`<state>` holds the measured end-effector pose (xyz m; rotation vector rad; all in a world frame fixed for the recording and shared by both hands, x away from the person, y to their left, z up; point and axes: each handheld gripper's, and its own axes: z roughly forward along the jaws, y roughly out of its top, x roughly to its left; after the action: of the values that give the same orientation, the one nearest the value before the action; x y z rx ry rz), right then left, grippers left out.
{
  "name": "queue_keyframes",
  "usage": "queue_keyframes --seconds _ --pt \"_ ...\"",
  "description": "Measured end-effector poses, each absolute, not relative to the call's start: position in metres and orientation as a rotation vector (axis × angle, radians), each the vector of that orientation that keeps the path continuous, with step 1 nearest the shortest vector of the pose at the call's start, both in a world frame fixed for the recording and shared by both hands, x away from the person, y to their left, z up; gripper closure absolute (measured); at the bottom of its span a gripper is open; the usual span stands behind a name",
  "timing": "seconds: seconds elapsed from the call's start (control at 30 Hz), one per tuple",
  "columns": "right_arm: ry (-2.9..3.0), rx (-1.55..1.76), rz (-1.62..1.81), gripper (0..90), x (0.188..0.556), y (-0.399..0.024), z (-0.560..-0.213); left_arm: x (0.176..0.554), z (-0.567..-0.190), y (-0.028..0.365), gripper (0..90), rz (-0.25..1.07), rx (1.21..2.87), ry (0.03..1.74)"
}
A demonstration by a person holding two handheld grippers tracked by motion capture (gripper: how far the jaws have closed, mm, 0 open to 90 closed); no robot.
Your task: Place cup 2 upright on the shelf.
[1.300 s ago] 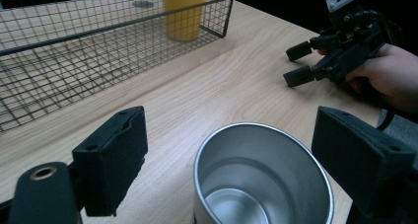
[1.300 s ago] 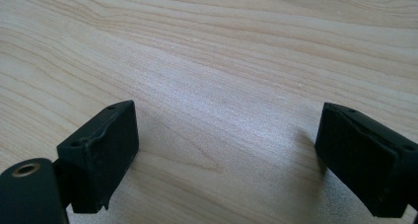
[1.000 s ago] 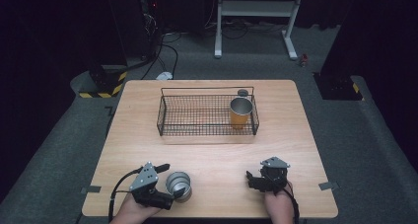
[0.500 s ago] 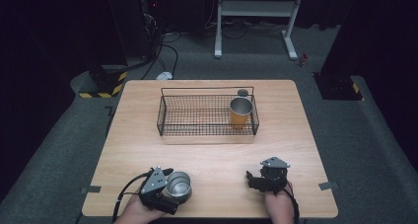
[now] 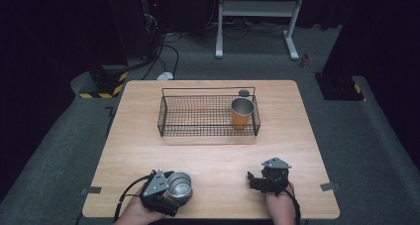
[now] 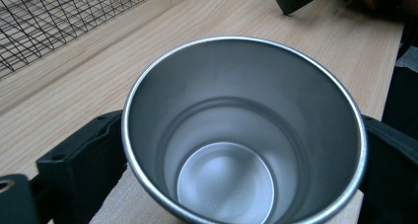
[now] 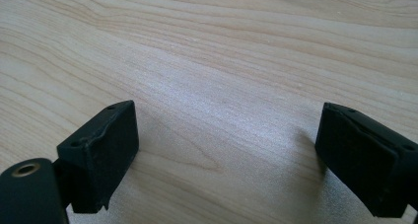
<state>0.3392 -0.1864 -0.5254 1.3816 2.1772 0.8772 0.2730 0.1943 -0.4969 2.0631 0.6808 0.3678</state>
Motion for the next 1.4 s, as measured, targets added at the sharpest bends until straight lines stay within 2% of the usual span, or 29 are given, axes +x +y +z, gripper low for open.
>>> queue_keyframes --seconds 0.33,1.0,1.4 --pt "2.177 1.382 0.877 9.3 0.339 -0.186 -0.525 0.269 -0.495 0.197 14.0 0.409 2.029 0.636" --pt "2.185 1.372 0.879 9.3 0.339 -0.187 -0.525 0.274 -0.492 0.201 15.0 0.407 1.999 0.68" --pt "2.187 1.371 0.88 9.3 0.339 -0.186 -0.525 0.278 -0.486 0.211 15.1 0.461 1.952 0.742"
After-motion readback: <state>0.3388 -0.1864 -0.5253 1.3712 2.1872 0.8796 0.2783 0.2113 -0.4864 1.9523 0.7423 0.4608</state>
